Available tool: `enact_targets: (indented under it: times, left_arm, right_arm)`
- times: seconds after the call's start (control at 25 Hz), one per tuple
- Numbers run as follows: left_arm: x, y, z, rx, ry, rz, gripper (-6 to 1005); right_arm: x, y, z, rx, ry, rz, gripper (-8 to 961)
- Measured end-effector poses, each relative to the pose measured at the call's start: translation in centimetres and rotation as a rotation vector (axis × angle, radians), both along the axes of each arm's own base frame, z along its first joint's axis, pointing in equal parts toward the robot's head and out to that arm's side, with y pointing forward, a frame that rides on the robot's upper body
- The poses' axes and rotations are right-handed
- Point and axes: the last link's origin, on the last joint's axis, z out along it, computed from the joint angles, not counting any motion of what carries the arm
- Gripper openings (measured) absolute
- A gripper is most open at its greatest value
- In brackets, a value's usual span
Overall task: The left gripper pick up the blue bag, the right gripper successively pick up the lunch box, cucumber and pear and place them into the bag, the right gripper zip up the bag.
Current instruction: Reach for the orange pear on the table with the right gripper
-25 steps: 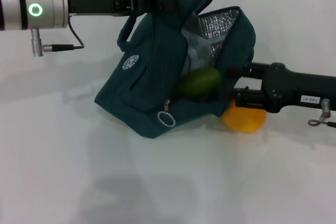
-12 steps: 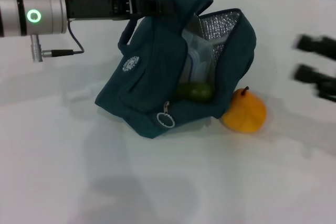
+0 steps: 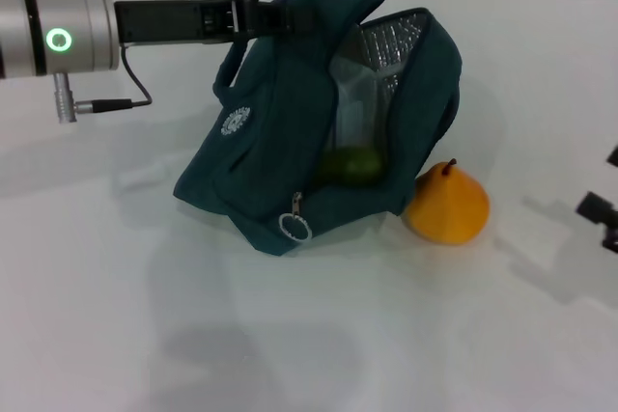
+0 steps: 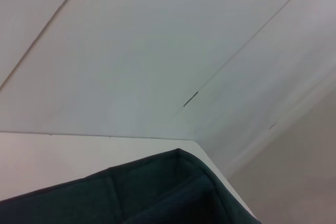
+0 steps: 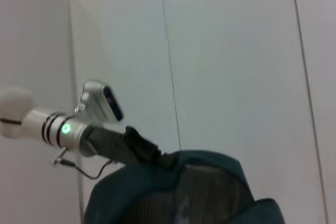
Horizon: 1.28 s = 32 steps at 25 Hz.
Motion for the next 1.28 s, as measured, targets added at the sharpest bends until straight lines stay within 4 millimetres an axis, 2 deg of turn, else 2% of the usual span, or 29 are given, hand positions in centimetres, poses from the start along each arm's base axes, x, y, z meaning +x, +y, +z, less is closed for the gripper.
enact_targets:
  times: [0.16, 0.68, 0.88, 1.08, 1.28]
  left_arm:
    - [0.1, 0.2, 0.1, 0.006, 0.003, -0.003, 50]
    - [-0.5, 0.4, 0.2, 0.032, 0.008, -0.001, 50]
    - [-0.8, 0.4, 0.4, 0.042, 0.003, 0.007, 50]
    - [-0.9, 0.4, 0.4, 0.043, 0.005, 0.007, 50]
    - [-0.9, 0.4, 0.5, 0.047, 0.004, 0.003, 50]
  right_arm:
    - [-0.9, 1.2, -1.8, -0.020, -0.018, 0.021, 607]
    - [-3.5, 5.7, -4.8, -0.070, -0.103, 0.032, 534]
    - [-4.3, 6.4, -5.8, -0.097, -0.131, 0.049, 532]
    - [-4.2, 6.6, -6.4, -0.112, -0.149, 0.040, 529]
    - [-4.2, 6.6, -6.7, -0.121, -0.161, 0.033, 447]
